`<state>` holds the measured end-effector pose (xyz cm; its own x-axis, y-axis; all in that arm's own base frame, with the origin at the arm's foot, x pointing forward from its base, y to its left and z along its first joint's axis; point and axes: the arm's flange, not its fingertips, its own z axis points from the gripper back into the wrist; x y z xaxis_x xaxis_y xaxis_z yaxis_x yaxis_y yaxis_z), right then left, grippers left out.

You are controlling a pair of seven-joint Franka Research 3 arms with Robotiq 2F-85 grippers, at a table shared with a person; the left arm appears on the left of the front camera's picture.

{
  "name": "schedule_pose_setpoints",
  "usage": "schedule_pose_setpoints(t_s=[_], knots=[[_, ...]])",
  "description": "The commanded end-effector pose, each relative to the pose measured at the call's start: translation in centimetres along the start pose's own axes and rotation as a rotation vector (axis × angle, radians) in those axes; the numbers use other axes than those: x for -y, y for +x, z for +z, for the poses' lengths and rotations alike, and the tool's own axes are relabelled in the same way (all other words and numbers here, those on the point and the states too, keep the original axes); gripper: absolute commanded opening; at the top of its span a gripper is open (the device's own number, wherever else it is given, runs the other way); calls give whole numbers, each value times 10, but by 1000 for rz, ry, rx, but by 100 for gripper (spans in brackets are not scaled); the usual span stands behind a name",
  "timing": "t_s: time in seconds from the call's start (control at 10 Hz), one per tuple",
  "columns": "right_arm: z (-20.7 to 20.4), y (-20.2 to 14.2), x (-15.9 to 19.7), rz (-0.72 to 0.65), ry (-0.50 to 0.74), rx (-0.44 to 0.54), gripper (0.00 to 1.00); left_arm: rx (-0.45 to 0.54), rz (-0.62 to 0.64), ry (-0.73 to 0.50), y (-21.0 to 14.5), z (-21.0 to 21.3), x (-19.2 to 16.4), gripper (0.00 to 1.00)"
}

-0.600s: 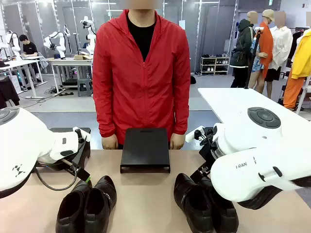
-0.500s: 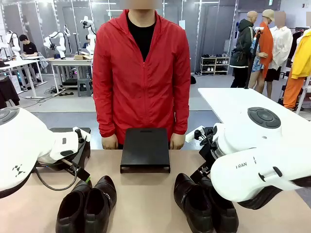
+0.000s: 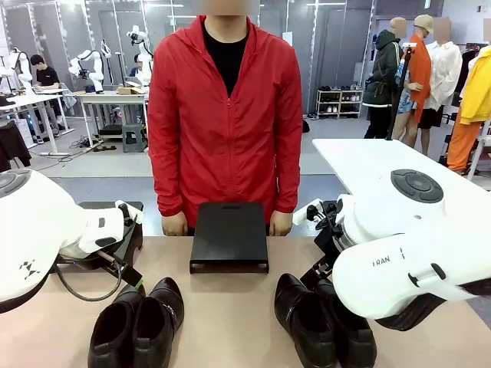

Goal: Place the shoes on the stand as instructed by the person.
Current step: Pick up one pair of Shoes and place it on the Shoes Stand indicated by the person.

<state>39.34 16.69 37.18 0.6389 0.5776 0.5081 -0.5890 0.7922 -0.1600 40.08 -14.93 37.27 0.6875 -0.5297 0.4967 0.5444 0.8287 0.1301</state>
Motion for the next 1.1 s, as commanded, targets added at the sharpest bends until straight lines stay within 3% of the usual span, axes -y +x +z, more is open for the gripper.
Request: schedule_pose_setpoints(t_s=[0.0,0.3,0.6,1.0], knots=[[0,0,0,-2,0,0,100,0,0,0,0,0,0,100],[0,0,0,0,0,0,100,0,0,0,0,0,0,100],[44,25,2,-34,28,41,100,-36,5,-5,21,42,0,100],[103,36,11,-91,154,45,100,-19,65,-218,32,98,-2,100]])
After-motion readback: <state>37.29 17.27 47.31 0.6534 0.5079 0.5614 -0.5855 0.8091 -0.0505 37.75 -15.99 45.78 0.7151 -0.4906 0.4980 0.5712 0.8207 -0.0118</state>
